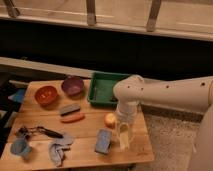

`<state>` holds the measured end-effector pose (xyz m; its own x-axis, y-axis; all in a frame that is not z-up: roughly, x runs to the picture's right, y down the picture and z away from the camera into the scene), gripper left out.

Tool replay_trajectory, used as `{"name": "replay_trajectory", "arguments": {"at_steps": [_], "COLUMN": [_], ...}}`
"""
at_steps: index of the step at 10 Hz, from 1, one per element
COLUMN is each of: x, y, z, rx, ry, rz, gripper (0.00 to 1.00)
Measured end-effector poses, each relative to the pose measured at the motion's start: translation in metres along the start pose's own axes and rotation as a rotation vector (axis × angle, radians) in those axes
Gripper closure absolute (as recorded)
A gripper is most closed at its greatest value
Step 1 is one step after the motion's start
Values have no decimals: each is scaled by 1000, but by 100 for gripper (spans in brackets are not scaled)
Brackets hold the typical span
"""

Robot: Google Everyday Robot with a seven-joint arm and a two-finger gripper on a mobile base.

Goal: Place banana in paper cup

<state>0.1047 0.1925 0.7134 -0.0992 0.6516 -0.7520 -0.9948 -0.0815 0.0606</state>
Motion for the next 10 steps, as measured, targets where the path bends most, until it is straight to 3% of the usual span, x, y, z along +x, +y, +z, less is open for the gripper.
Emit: {"name": "replay_trajectory", "arguments": {"at_steps": [3, 7, 9, 10], "x": [-10, -47, -76, -77], "y": [-8, -31, -47, -48], "z": [-12, -55, -76, -77], "rx": [18, 47, 2, -2], "ry": [-38, -168, -255, -258], "rz": [22, 82, 137, 140], "gripper": [34, 34, 34, 34]}}
